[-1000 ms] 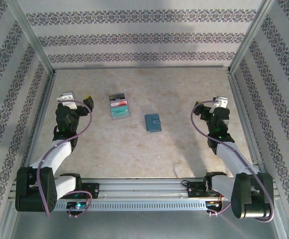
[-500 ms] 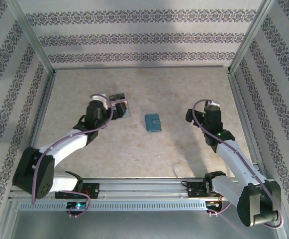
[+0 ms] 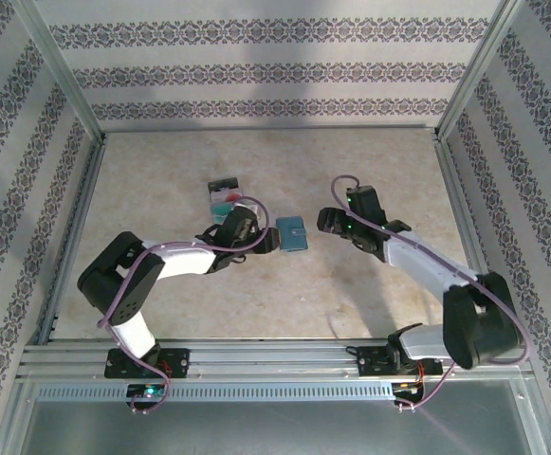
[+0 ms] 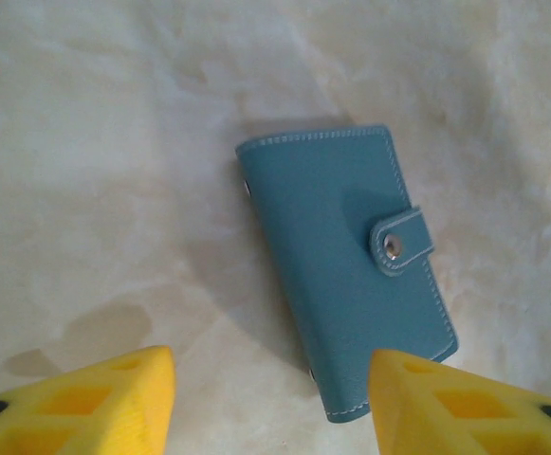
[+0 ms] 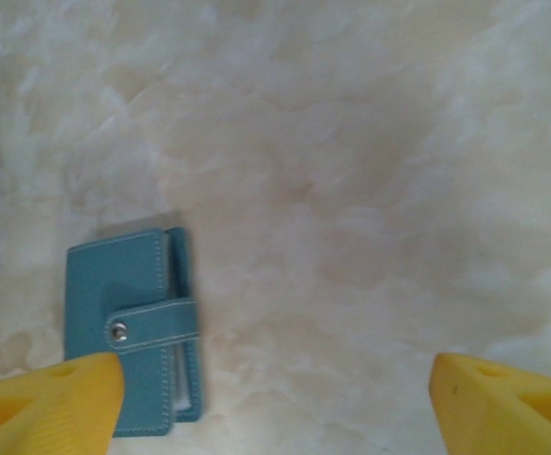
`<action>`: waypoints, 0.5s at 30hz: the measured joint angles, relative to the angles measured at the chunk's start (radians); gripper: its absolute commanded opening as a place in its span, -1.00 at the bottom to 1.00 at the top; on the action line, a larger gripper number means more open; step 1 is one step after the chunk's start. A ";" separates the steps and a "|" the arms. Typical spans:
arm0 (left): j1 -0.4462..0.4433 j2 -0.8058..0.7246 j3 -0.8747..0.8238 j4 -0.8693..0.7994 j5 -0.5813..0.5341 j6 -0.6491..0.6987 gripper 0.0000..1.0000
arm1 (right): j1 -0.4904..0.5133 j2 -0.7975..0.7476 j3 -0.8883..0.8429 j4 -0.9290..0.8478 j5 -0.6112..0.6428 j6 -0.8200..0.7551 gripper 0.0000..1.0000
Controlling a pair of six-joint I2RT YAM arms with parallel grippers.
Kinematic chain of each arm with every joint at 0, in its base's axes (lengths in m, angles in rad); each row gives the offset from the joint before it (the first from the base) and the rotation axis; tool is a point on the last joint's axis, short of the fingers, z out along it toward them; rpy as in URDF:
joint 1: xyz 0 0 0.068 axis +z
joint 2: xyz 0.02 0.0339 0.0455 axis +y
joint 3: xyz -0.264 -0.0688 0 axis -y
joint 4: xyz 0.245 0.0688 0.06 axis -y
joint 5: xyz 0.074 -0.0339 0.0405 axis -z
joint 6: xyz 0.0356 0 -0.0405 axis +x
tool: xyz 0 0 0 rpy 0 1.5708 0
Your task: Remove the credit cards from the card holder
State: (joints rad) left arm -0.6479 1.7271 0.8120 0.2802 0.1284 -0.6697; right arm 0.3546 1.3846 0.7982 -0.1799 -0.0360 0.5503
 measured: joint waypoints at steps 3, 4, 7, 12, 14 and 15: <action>0.000 0.035 0.010 0.000 0.003 -0.005 0.01 | 0.017 0.099 0.059 0.008 -0.060 0.009 0.45; 0.000 0.043 0.013 0.000 0.004 -0.006 -0.01 | 0.021 0.129 0.077 0.011 -0.079 0.013 0.43; 0.000 0.054 0.014 0.003 0.018 -0.005 -0.06 | 0.037 0.201 0.119 0.024 -0.125 0.024 0.34; 0.000 0.093 0.042 0.023 0.050 -0.006 -0.14 | 0.058 0.308 0.172 0.042 -0.179 0.032 0.26; 0.000 0.112 0.051 0.038 0.061 -0.009 -0.15 | 0.063 0.338 0.182 0.047 -0.193 0.035 0.25; 0.000 0.117 0.053 0.043 0.067 -0.010 -0.16 | 0.063 0.346 0.183 0.050 -0.196 0.039 0.24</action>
State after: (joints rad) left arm -0.6483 1.8439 0.8646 0.3229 0.1951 -0.6792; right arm 0.4171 1.7306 0.9810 -0.1299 -0.2325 0.5888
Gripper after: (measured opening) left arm 0.426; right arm 0.626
